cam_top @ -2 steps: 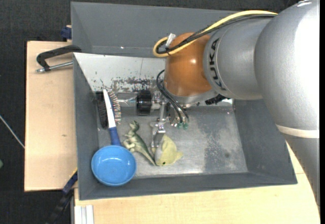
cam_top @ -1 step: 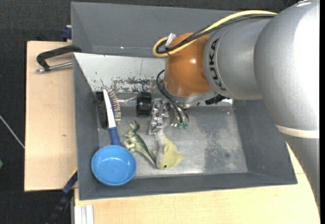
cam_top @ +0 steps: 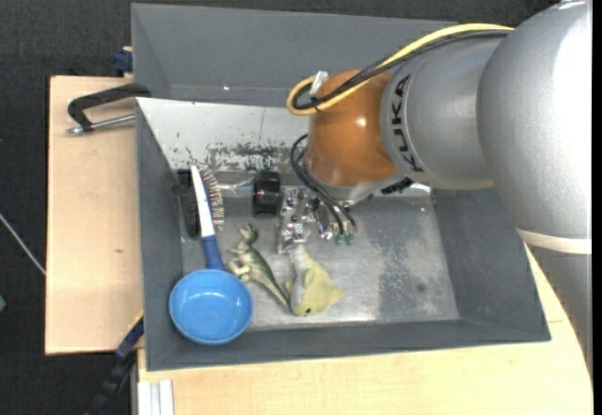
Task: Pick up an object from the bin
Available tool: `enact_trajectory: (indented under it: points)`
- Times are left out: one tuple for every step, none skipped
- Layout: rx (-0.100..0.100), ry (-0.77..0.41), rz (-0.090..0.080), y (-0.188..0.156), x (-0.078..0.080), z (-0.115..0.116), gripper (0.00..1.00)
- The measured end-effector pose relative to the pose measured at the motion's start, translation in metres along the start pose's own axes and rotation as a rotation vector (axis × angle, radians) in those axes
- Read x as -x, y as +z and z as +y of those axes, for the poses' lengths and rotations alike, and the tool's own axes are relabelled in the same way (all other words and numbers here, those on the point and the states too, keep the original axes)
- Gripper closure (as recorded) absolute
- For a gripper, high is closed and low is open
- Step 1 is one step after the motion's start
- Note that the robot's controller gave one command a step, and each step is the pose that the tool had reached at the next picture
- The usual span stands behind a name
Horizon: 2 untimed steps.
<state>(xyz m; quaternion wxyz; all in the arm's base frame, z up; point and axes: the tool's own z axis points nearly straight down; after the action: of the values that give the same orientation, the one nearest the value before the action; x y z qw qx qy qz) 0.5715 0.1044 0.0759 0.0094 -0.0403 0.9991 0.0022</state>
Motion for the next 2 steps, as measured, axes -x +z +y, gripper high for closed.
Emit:
enact_trajectory:
  points:
    - [-0.001,-0.001,0.018,0.003,-0.005,0.0,0.0]
    - [-0.005,-0.087,0.013,0.0,-0.007,-0.084,0.0]
